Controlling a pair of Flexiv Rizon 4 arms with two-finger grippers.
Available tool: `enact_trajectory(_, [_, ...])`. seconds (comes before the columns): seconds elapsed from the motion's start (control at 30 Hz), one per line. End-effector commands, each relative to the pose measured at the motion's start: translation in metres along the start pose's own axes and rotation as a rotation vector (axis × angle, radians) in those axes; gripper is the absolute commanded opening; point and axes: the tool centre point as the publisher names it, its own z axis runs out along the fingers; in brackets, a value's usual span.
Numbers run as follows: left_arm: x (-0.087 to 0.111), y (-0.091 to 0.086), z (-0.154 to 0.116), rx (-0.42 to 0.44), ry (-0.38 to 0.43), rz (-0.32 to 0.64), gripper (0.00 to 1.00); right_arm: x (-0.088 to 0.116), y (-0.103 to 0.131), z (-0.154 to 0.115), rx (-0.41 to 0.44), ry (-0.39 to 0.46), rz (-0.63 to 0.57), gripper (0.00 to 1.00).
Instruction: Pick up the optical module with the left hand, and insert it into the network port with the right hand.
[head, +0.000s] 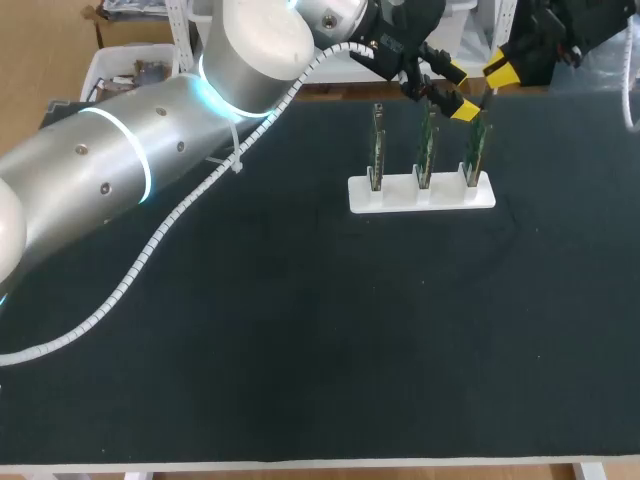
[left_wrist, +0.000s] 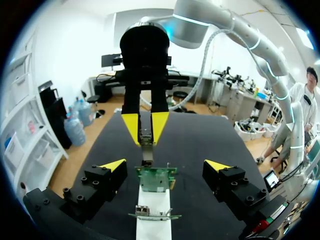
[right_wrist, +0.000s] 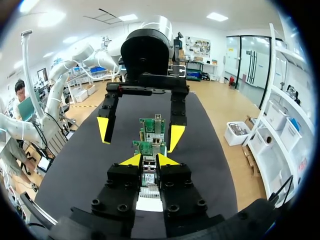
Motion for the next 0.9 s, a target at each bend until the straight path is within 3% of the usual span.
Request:
enact_trajectory(0.03, [0.0, -0.0003, -0.0004, 0.0, 0.002, 0.0, 1.0, 0.0, -0.0071, -0.003, -0.224, -0.008, 0.001, 0.0])
enact_trajectory(0.9, [0.0, -0.0003, -0.0004, 0.0, 0.002, 0.0, 1.0, -0.0072, -0.0002, -0.0091, -0.14, 0.001, -0.021, 0.0])
